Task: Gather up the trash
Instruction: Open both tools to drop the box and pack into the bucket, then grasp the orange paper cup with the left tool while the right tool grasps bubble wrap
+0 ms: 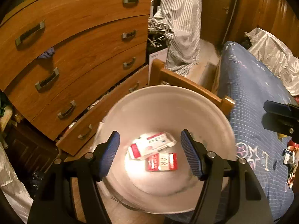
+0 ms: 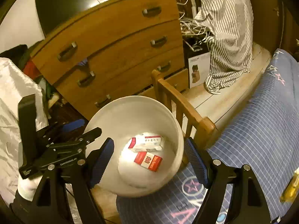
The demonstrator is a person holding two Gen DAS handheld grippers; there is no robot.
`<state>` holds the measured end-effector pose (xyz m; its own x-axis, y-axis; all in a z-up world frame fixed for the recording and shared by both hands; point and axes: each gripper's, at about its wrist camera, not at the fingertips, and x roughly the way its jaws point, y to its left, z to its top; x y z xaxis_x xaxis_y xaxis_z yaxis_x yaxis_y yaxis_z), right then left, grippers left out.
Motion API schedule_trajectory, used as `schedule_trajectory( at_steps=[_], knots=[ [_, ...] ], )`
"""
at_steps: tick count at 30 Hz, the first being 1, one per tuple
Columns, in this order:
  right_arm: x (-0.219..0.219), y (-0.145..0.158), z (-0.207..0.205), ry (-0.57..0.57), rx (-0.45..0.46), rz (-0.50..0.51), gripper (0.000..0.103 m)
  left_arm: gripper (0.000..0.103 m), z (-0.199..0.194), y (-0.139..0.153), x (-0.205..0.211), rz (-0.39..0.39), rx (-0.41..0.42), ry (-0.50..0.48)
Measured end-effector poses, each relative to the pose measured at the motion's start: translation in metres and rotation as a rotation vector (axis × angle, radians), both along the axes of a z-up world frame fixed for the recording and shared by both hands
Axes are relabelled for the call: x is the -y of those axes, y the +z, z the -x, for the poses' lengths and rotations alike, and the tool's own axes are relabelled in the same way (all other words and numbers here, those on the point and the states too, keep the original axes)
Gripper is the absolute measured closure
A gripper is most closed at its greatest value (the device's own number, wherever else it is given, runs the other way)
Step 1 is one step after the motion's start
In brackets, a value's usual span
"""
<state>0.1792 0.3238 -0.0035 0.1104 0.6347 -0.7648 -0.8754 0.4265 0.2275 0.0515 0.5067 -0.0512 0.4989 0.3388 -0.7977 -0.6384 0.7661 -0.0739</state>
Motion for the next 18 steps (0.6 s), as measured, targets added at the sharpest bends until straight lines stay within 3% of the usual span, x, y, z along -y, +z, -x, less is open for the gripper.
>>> schedule_trajectory(
  at_steps=[5, 9, 13, 18],
  knots=[
    [0.104, 0.012, 0.009, -0.084, 0.050, -0.125, 0.024, 0.038, -0.011, 0.006, 0.049, -0.004, 0.042, -0.087],
    [0.217, -0.005, 0.011, -0.207, 0.097, -0.168, 0.024, 0.038, -0.040, -0.001, 0.116, 0.014, 0.060, -0.233],
    [0.340, -0.036, 0.000, -0.384, 0.084, -0.171, 0.024, 0.038, -0.078, -0.023, 0.189, 0.051, 0.039, -0.383],
    [0.485, -0.053, 0.000, -0.591, 0.167, -0.166, 0.024, 0.038, -0.119, -0.061, 0.277, 0.119, -0.017, -0.543]
  ],
)
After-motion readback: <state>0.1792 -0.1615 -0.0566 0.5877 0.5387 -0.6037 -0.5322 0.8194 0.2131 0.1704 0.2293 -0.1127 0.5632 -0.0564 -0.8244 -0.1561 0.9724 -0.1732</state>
